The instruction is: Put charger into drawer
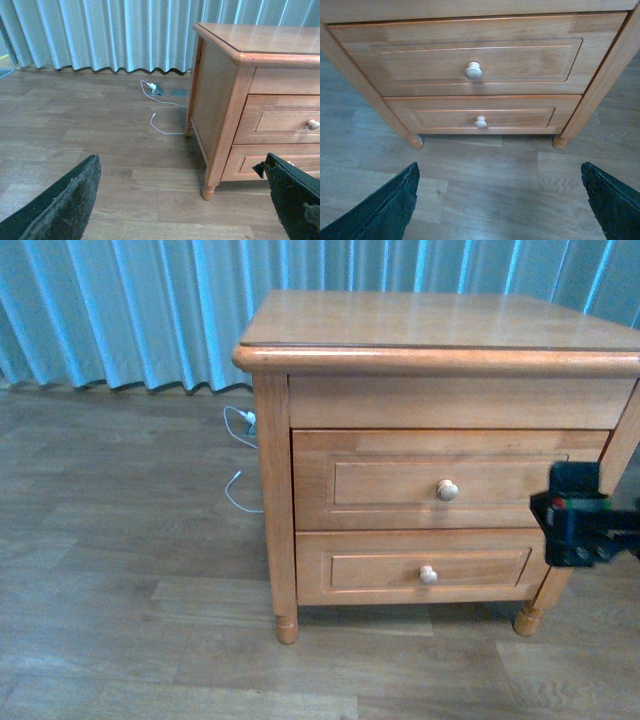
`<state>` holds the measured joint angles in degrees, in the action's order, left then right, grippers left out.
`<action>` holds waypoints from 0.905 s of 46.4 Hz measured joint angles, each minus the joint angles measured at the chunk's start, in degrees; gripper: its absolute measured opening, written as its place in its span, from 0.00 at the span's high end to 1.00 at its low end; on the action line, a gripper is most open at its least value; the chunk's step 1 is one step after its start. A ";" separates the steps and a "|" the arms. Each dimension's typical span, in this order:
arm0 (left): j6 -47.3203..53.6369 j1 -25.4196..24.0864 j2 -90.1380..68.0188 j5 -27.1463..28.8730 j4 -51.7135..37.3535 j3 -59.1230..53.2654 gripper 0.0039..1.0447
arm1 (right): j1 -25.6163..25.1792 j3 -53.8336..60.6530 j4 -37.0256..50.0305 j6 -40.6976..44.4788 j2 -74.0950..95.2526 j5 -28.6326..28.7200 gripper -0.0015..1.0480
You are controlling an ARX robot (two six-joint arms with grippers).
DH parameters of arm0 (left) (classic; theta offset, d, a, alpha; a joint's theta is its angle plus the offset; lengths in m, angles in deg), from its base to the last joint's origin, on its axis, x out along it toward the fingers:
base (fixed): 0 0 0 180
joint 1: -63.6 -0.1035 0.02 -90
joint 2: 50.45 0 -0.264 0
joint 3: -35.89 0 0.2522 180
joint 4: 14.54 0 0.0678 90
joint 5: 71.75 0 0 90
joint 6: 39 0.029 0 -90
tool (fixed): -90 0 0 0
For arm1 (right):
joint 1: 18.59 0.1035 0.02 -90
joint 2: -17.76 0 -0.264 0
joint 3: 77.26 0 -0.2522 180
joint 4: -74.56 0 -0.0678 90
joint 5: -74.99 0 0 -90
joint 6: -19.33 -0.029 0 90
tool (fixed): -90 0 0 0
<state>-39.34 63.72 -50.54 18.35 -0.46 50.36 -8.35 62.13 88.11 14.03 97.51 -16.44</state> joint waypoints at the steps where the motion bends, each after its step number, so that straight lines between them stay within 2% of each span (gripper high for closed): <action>1: 0.00 0.00 0.00 0.00 0.00 0.00 0.05 | -0.04 1.03 -1.38 -0.04 -2.47 0.35 0.08; 9: 0.00 0.00 0.00 0.00 0.02 0.00 0.05 | -0.15 7.96 -14.19 -1.42 -24.48 1.42 0.08; 14: 0.00 0.00 0.00 0.00 0.00 0.00 0.05 | -0.79 11.23 -26.60 -3.23 -42.25 1.99 0.08; 18: 0.00 0.00 0.00 0.02 0.00 0.00 0.05 | -2.71 13.90 -35.91 -5.60 -55.17 0.02 0.08; 21: 0.00 0.00 0.00 0.00 0.00 0.00 0.05 | -2.71 14.91 -38.27 -5.92 -58.99 -1.33 0.08; 34: 0.00 0.00 0.00 -0.04 0.00 0.00 0.05 | -2.64 15.26 -38.69 -6.16 -60.98 -1.16 0.08; 38: 0.02 0.00 0.02 -0.07 0.00 0.00 0.05 | -2.08 20.02 -27.30 -2.10 -64.24 -5.66 0.18; 40: 0.00 0.00 0.00 0.11 0.00 0.00 0.05 | -2.32 22.23 -22.29 0.46 -65.92 -5.81 0.25; 42: 0.02 0.00 0.00 0.04 0.00 0.00 0.05 | -3.96 22.91 -20.15 1.79 -67.34 -3.32 0.32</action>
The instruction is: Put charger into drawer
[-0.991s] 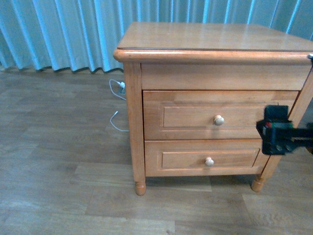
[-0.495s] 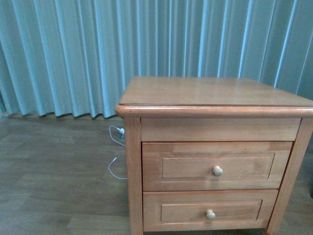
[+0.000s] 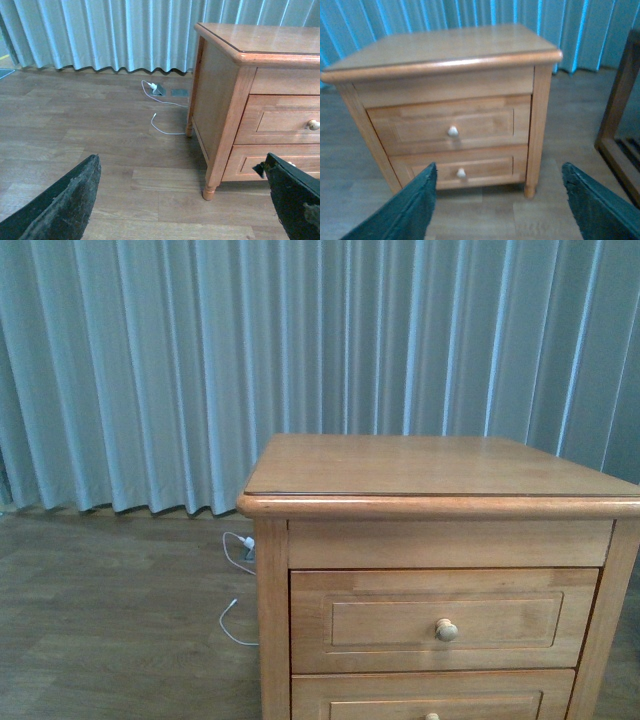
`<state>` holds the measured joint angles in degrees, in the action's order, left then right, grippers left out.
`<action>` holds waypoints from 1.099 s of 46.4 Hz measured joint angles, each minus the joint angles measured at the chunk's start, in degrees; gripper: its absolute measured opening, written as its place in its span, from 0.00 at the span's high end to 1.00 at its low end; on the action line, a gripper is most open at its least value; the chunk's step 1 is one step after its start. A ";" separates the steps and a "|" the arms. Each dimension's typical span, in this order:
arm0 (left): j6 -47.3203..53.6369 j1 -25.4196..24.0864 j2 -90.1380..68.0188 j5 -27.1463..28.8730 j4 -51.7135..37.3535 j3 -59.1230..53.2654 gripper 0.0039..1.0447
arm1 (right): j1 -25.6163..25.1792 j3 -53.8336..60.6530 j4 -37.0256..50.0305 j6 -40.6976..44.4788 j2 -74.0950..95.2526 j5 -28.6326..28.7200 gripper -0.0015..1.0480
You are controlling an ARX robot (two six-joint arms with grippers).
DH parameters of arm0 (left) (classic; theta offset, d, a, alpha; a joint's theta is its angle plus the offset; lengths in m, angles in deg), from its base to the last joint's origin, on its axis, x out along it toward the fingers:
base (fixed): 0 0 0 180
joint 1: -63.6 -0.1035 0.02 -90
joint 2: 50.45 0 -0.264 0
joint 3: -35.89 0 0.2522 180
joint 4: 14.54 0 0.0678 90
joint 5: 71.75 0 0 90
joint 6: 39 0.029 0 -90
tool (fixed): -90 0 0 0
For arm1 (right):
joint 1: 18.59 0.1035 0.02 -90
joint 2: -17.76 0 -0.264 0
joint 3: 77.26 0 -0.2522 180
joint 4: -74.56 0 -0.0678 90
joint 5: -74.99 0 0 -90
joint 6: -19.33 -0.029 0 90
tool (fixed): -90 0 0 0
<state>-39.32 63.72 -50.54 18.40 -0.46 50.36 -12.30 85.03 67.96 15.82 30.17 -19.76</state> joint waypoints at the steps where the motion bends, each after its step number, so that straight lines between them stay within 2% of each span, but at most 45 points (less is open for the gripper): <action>1: 0.00 0.00 0.02 0.00 0.00 0.00 0.05 | -1.46 0.07 0.31 0.55 -0.46 2.01 0.35; 5: 0.00 0.00 0.02 -0.11 0.00 0.00 0.05 | -5.53 0.37 -1.16 2.12 -3.04 4.15 0.51; 8: -0.02 0.00 0.00 -0.09 0.00 0.00 0.05 | -6.03 1.09 -6.64 2.58 -7.45 4.52 0.63; 15: 0.02 0.00 0.02 -0.11 0.00 0.00 0.05 | -6.21 3.43 -7.28 3.15 -11.98 4.74 0.98; 51: 0.02 0.00 0.02 -0.11 0.00 0.00 0.05 | -6.21 3.58 -7.28 3.32 -12.11 4.68 0.98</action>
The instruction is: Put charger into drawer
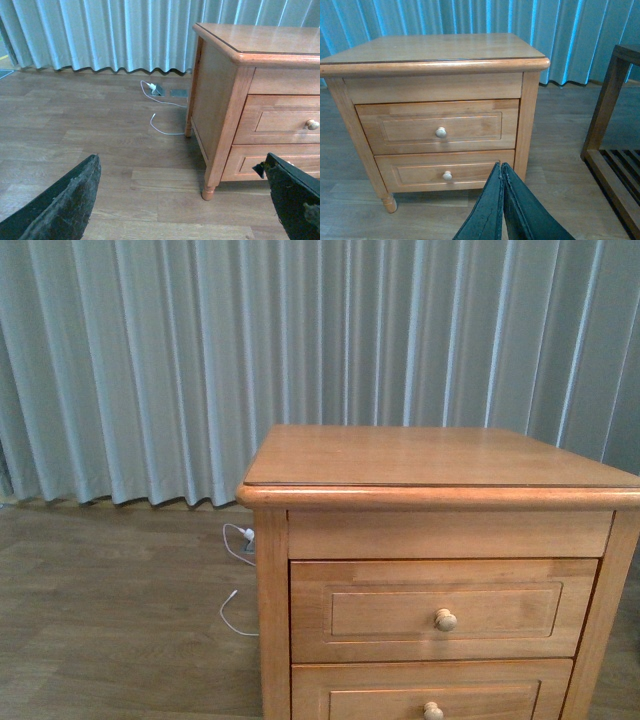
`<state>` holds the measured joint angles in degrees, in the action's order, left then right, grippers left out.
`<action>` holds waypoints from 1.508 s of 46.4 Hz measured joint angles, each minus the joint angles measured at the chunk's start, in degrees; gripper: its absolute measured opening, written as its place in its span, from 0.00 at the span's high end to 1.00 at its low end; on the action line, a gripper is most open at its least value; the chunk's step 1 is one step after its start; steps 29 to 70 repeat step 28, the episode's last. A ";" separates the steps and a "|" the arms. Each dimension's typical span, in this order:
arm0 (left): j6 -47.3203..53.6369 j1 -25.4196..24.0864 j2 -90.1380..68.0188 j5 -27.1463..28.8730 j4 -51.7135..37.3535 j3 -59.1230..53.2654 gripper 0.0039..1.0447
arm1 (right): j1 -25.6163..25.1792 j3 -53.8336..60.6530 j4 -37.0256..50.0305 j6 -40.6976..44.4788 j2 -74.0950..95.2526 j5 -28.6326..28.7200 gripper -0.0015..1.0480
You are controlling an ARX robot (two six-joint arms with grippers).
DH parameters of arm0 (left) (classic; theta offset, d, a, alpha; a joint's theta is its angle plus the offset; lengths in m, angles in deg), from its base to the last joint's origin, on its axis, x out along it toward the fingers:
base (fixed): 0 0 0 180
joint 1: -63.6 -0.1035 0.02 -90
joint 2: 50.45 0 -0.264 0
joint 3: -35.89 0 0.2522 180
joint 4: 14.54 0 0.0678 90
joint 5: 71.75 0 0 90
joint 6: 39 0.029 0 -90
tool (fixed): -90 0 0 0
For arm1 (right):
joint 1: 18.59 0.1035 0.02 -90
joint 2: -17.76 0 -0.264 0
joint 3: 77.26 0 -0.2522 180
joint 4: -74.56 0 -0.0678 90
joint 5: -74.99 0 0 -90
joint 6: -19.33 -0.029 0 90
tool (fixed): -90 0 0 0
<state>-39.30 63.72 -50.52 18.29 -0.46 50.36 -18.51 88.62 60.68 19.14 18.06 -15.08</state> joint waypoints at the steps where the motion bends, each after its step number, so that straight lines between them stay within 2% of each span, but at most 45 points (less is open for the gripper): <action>1: 0.00 0.00 0.00 0.00 0.00 0.00 0.05 | 0.00 0.02 0.00 0.00 0.00 0.00 0.98; 4: 0.00 0.00 0.00 0.00 0.02 0.00 0.05 | 0.00 0.00 0.00 0.09 0.00 0.02 0.91; 28: 0.00 0.00 0.00 0.00 0.00 0.00 0.05 | 0.00 0.02 0.00 0.09 0.00 0.00 0.08; 70: 0.00 0.00 0.00 0.00 0.00 0.00 0.05 | 0.00 0.02 0.00 0.09 0.00 0.00 0.08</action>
